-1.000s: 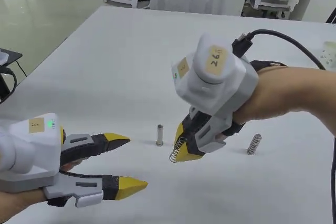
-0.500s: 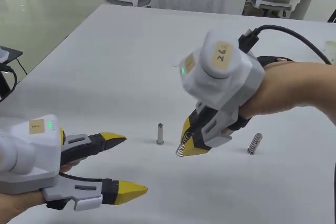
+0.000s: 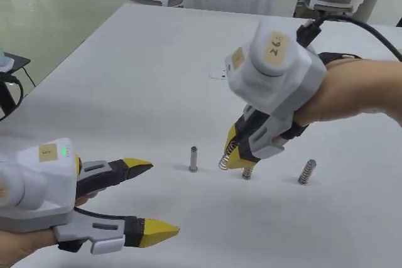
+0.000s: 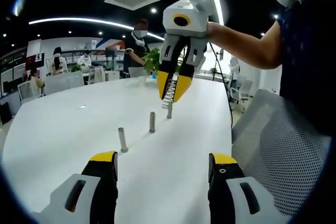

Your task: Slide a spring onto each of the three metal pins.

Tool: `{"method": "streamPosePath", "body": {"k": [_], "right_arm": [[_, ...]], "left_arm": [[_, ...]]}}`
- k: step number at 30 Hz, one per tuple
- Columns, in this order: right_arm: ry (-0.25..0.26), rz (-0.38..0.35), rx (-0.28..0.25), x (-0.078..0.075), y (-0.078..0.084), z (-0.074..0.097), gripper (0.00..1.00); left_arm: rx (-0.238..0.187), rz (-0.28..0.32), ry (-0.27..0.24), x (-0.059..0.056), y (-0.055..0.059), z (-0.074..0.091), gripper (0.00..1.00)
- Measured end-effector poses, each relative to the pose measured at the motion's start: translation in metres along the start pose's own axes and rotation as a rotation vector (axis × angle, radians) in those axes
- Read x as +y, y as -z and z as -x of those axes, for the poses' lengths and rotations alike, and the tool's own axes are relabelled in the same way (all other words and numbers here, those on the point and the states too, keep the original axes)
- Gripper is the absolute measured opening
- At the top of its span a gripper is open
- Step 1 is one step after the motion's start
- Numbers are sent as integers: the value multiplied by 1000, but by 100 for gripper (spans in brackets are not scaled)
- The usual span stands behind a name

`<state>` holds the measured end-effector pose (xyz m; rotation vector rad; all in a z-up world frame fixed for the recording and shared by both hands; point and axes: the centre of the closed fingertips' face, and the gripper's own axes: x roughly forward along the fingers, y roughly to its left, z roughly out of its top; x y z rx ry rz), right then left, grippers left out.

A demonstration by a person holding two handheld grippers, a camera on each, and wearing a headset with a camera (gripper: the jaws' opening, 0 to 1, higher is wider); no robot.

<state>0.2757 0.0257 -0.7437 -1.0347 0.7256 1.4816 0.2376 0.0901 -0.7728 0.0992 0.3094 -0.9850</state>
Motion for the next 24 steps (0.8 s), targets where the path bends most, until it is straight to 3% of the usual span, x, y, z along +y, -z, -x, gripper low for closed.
{"method": "streamPosePath", "body": {"k": [6,19,24], "right_arm": [[26,-7,3,-20,-1,1,9],[56,10,3,-41,-18,-10,9],[60,21,31,-50,-19,-17,9]], "left_arm": [[-5,7,-1,0,0,-1,66],[-18,16,-11,1,-1,-2,66],[-18,16,-16,2,-1,-2,66]]}}
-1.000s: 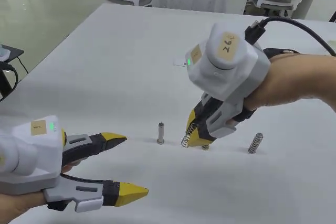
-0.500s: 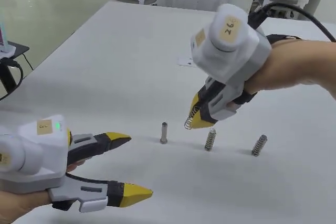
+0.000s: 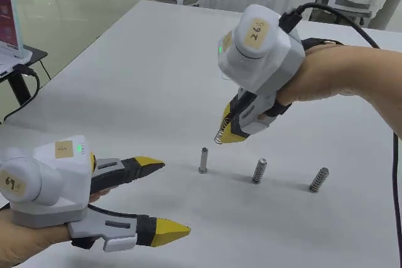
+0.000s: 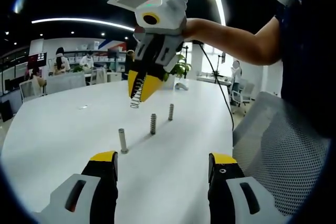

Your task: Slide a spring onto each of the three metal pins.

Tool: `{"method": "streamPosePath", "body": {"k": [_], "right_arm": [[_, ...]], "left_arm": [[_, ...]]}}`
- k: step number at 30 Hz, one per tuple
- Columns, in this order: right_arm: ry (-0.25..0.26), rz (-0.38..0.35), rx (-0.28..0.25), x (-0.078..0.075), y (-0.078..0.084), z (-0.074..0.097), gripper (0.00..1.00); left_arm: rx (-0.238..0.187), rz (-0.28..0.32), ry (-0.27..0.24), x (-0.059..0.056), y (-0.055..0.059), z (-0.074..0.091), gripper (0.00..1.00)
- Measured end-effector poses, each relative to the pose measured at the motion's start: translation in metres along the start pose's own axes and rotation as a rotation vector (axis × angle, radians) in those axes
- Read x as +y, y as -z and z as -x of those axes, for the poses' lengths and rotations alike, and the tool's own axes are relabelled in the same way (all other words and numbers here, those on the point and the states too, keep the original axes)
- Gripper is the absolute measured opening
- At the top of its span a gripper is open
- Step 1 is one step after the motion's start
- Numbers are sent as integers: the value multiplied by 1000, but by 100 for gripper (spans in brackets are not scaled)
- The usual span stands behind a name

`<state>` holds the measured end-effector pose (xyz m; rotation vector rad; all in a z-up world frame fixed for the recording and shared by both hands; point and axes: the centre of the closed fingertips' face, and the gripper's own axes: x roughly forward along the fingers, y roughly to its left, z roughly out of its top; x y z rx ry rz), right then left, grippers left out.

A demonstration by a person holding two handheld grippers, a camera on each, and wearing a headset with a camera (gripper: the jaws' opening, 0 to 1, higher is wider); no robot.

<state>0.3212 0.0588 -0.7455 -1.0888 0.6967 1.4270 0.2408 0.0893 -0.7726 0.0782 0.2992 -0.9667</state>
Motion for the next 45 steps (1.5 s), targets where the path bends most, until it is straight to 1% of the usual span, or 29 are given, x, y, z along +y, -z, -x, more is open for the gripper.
{"method": "streamPosePath", "body": {"k": [4,8,14,19,23,28,29,32,41,45], "right_arm": [[-8,1,11,-3,-1,-6,9],[-26,2,22,-3,-1,-13,9],[-35,17,36,-6,-5,-23,9],[-50,24,42,-7,-8,-33,9],[-54,28,61,-9,-5,-39,9],[-67,23,78,-10,0,-44,9],[-67,24,83,-12,2,-49,9],[-74,16,86,-13,3,-50,9],[-87,10,101,-13,7,-57,9],[-93,10,122,-14,11,-63,9]], "left_arm": [[1,2,-5,1,1,0,66],[0,3,-12,2,1,0,66],[-9,10,-38,7,1,4,66],[-13,9,-49,8,0,4,66],[-2,-3,-50,7,1,3,66],[-7,-2,-54,6,0,2,65],[-6,-1,-55,6,1,2,65],[-4,0,-55,6,2,3,65],[-7,-5,-50,3,0,2,64],[-4,-6,-48,2,1,2,63]]}}
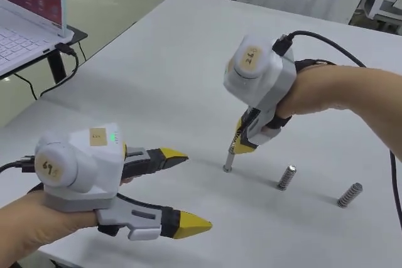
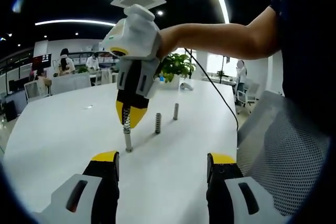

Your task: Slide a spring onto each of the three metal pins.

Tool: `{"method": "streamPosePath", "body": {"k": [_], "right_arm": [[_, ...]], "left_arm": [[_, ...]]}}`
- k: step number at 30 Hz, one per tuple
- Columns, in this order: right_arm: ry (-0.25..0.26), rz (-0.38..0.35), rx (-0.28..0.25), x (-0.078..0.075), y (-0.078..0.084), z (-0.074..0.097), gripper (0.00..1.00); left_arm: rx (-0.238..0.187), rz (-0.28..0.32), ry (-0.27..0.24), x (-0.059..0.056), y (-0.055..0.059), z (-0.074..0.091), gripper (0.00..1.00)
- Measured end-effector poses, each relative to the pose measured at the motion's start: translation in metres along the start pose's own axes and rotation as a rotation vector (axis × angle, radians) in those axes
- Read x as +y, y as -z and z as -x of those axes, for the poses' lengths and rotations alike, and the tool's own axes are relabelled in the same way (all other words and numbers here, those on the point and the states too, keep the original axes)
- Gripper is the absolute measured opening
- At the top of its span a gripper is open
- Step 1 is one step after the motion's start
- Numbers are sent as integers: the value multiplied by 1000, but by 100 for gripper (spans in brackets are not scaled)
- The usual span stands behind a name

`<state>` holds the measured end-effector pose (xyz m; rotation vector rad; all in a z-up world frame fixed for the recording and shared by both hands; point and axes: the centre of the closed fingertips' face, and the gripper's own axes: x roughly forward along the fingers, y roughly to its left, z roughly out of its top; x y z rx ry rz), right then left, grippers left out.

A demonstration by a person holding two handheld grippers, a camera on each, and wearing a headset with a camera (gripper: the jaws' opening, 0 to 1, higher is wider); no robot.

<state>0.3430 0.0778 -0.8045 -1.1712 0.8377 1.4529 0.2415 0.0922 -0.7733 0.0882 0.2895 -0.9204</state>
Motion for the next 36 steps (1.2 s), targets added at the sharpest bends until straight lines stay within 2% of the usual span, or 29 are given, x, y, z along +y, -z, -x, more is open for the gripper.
{"method": "streamPosePath", "body": {"k": [10,21,36], "right_arm": [[-13,-7,35,-1,2,-17,9],[-44,-13,52,14,4,-30,9],[-51,-39,65,19,10,-44,9]], "left_arm": [[-3,-2,-1,0,-3,0,63],[-3,2,-4,0,-1,0,63],[1,3,-2,3,2,1,62]]}}
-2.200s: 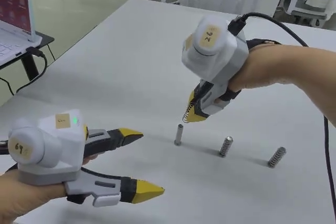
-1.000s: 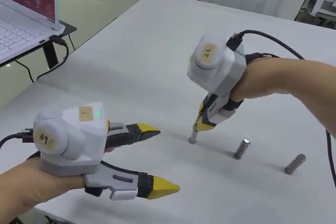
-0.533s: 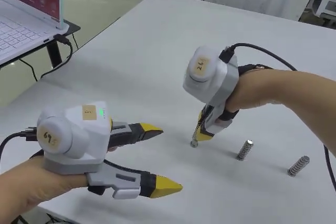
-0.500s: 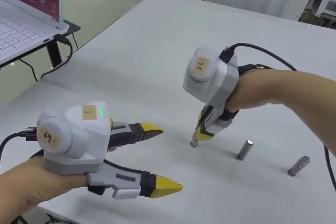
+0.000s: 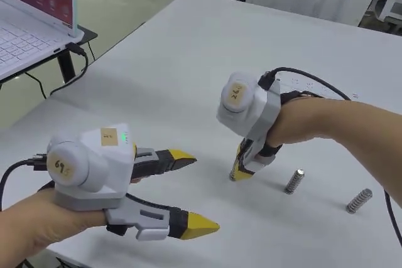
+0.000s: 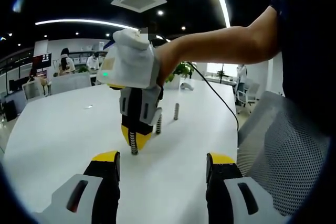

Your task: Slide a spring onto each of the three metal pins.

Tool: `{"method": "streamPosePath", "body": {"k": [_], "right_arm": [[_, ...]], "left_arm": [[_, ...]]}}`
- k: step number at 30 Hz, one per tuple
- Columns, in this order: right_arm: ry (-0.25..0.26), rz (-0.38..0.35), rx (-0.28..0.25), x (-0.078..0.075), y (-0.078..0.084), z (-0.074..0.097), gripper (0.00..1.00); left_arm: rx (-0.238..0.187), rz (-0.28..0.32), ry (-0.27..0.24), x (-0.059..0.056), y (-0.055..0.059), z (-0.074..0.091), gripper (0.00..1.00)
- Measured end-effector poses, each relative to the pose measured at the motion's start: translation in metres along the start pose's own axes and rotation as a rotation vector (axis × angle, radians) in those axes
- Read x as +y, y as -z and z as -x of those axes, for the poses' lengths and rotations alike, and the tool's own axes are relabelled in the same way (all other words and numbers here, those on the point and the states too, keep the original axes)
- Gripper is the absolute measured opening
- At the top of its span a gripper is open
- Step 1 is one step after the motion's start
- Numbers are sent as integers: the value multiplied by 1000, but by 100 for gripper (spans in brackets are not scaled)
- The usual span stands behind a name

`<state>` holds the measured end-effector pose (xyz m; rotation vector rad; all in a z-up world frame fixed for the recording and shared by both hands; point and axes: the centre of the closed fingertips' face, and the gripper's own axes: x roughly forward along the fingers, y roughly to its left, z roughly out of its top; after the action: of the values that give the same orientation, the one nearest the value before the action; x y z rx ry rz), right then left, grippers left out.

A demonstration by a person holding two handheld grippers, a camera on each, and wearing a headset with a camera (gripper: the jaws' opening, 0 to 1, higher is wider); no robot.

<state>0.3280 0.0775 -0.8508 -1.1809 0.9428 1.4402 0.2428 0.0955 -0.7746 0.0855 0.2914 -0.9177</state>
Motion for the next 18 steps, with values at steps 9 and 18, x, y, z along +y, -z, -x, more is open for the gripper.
{"method": "streamPosePath", "body": {"k": [9,18], "right_arm": [[-5,-19,-6,1,4,-4,13],[12,-51,-22,-1,13,2,15]], "left_arm": [[0,1,-1,1,0,0,62],[3,3,2,-2,-1,-1,63]]}}
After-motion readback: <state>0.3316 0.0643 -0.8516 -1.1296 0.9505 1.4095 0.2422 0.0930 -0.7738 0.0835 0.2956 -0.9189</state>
